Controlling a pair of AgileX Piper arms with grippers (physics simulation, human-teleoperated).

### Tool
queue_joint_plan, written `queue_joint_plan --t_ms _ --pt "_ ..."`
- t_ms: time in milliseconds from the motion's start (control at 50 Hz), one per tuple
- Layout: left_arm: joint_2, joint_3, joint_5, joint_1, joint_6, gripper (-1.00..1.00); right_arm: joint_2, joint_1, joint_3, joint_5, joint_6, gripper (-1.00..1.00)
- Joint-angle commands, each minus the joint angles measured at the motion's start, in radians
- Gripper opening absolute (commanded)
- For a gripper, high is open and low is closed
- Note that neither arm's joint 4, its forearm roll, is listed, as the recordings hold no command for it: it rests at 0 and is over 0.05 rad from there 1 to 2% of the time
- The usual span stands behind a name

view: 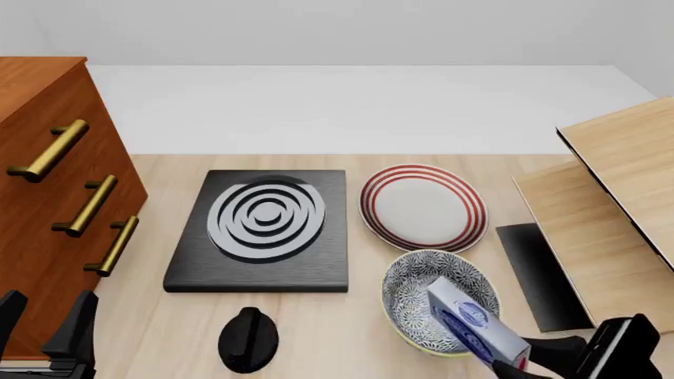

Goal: Pick up the cream cheese and put it in the bowl.

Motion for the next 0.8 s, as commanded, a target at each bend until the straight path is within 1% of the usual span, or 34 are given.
queue_joint_plan --t_ms 20,440,680,800 --pt "0.0 0.0 0.0 0.0 0.0 1.0 -0.005 -0.025 0.0 -0.007 0.012 -1.0" --pt "0.0 0.0 0.0 0.0 0.0 1.0 0.043 -0.065 0.024 -0.078 0.027 -1.0" --pt "0.0 0.0 0.0 0.0 0.0 1.0 0.115 -0.068 0.056 -0.174 0.043 -1.0" --pt "0.0 0.0 0.0 0.0 0.0 1.0 0.137 -0.077 0.068 -0.207 0.052 -1.0"
